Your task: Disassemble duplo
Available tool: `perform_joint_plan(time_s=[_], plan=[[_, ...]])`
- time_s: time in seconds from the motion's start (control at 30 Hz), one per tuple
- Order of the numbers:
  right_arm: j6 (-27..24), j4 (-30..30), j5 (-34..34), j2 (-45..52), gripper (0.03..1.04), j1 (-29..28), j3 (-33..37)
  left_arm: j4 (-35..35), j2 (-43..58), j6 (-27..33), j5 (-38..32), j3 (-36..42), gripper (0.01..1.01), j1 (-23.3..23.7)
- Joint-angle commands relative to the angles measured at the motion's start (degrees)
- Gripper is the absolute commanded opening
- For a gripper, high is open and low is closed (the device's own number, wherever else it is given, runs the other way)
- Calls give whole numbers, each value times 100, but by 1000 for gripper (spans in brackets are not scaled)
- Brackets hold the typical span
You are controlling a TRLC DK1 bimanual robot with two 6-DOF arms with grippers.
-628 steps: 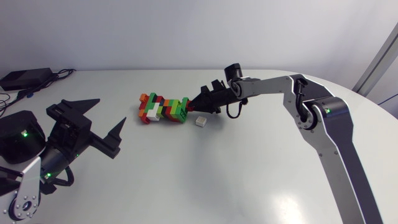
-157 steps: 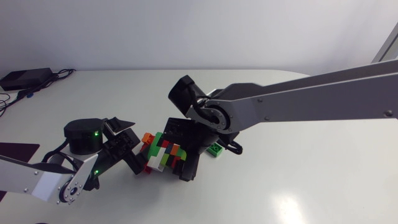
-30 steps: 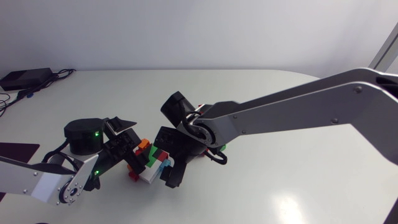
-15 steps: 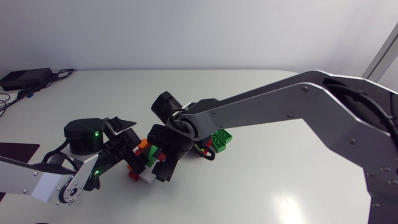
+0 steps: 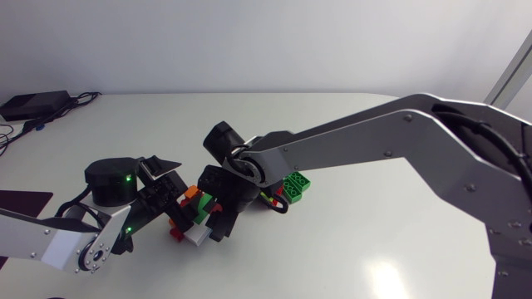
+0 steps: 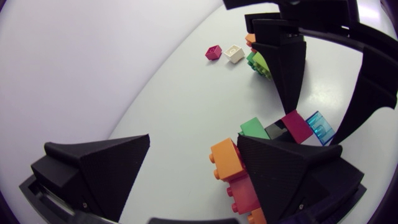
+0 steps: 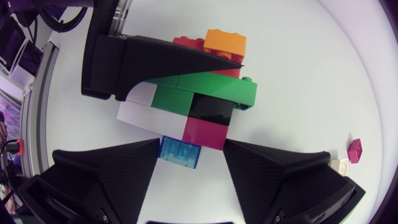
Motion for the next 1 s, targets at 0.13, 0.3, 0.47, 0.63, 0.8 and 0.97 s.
perform_joint_plan(time_s=[0.13, 0.3, 0.47, 0.63, 0.8, 0.97], plan=[[-59, -105, -10, 216, 497, -22, 97, 0, -2, 139, -37, 38, 980, 28], [-94, -140, -10, 224, 490, -22, 106, 0, -20, 139, -37, 29, 980, 28], [-234, -237, -63, 216, 439, -57, 106, 0, -46, 139, -37, 12, 980, 28], [-560, -413, -195, 216, 438, -57, 132, 0, -90, 130, -37, 3, 980, 28], [-815, -553, -195, 233, 438, -66, 176, 0, -90, 130, -37, -6, 980, 28], [-1034, -861, -195, 207, 410, -66, 211, 0, -99, 130, -28, -6, 980, 28]])
